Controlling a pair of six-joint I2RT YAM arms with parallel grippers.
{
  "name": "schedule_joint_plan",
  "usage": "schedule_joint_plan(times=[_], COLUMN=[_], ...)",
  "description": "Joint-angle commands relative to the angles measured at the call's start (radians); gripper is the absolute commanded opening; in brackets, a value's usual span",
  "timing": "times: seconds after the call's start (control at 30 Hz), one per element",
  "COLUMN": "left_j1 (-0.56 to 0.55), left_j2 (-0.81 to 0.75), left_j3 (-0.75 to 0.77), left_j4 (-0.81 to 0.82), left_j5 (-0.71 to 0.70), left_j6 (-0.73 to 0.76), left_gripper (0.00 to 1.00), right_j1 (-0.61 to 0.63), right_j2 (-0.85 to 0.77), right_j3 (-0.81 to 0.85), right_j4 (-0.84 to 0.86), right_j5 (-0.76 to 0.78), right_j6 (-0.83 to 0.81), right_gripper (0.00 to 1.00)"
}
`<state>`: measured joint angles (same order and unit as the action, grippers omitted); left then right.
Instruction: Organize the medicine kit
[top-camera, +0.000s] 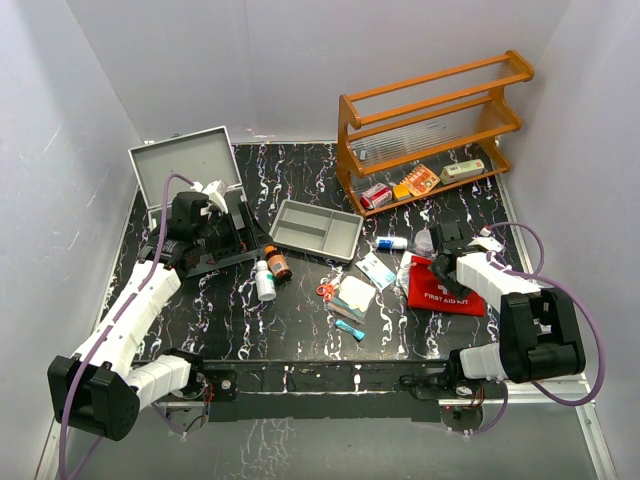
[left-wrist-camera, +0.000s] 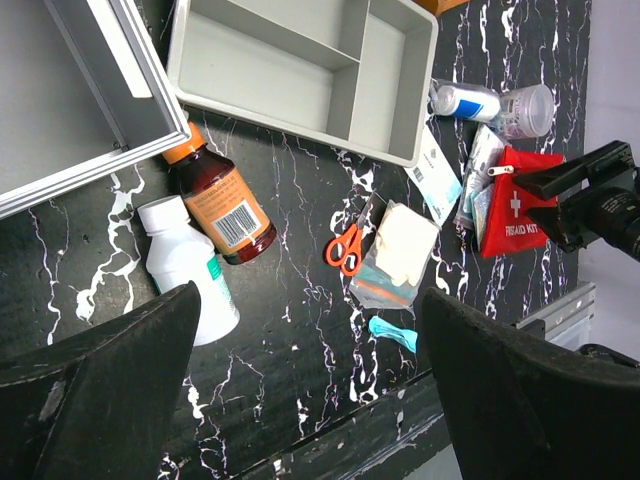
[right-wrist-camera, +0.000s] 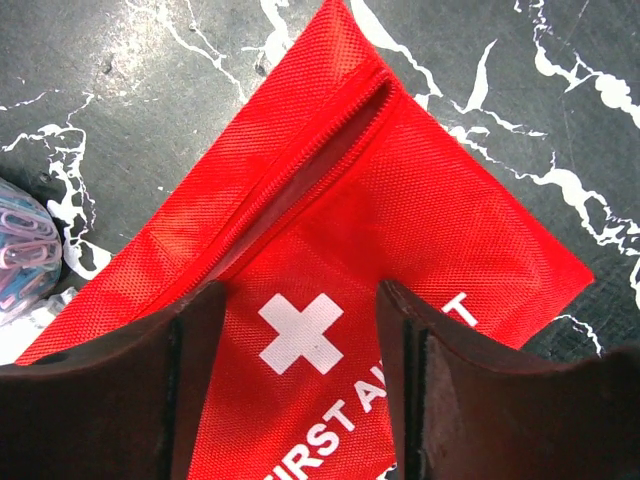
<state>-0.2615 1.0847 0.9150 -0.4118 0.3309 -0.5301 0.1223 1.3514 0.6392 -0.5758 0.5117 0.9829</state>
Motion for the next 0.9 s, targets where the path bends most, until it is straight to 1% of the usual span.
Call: schedule_joint_plan(times=[0.0,0.1,0.27,0.43,0.6,0.87], left_j1=[0.001,0.001,0.002,0.001,0.001,0.001], left_j2=[-0.028,-0.028,-0.028,-0.026,-0.023,-0.017], left_j3=[0.030,0.031,0.035,0.034,0.026,0.022], left_j4=[-0.007,-0.007,-0.010,-0.013,-0.010,-0.009], left_j5=[0.035,0.034,0.031,0.022,0.016,0.023], left_j6=[0.016,0.016,0.017,0.019,0.016,0.016], left_gripper=[0.91,0.91,0.91,0.91,0.91,0.91], right_j1=[-0.005,-0.005,-0.005,-0.006,-0.006,-0.018], right_j2=[-0.005,-0.017,-0.073,-0.125,-0.096,-0.020], right_j3=[0.020,0.048,0.090,0.071,0.054,0.072], right_j4=[0.002,-0.015,-0.051,-0.026,0.021,0.114], right_j5=[0.031,0.027,0.035,0.069,0.074,0.073], right_j6=[0.005,0.005,0.010,0.055,0.099,0.109], right_gripper=[0.63,0.62,0.56,0.56,0.56,0.54])
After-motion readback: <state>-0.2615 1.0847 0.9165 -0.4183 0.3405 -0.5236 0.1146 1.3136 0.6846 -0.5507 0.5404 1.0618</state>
